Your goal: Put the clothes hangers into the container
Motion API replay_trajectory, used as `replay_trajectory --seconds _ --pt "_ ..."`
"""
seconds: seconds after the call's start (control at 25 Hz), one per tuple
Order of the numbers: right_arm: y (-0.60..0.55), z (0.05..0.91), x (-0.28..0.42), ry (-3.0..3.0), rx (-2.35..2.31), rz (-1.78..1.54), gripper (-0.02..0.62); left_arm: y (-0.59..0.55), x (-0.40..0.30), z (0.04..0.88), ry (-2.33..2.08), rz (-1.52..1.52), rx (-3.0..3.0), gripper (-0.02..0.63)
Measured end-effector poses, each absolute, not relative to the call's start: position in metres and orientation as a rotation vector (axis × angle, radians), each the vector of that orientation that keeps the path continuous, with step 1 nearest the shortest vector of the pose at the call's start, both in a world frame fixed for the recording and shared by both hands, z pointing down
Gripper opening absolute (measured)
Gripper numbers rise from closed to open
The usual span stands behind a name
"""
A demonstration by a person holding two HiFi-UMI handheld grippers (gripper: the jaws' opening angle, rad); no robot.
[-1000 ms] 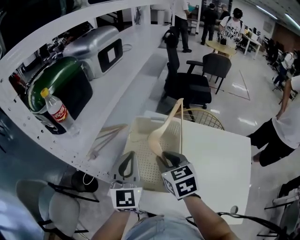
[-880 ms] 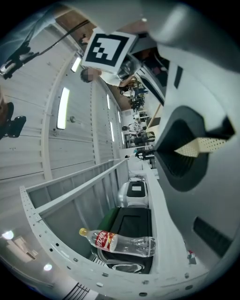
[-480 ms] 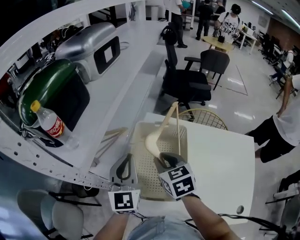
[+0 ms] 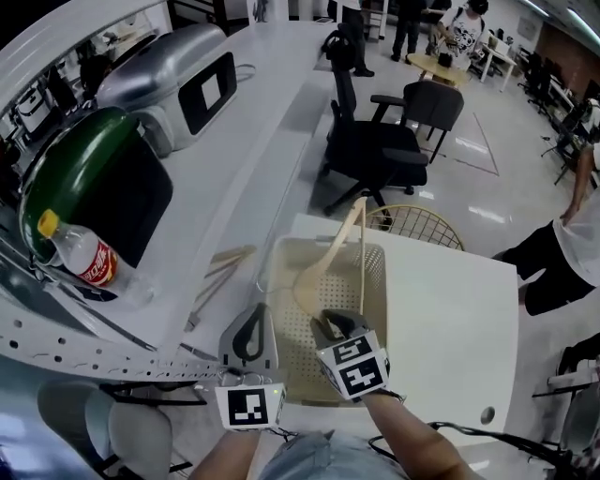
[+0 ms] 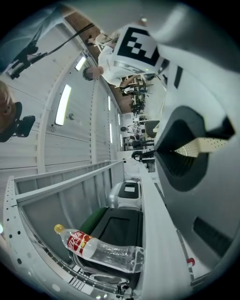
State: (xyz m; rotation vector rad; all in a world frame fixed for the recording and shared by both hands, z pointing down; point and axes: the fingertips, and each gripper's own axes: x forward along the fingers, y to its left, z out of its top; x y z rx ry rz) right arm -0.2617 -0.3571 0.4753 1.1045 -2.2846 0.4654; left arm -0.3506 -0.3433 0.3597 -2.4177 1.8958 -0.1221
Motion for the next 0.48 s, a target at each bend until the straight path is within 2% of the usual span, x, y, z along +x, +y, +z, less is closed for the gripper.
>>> replay_trajectory --seconds 0.48 --pt "-0.356 0.494 -0.257 -2.256 1.129 0.529 0.091 -0.342 -0.348 0.367 1.862 -0.149 -2.424 0.012"
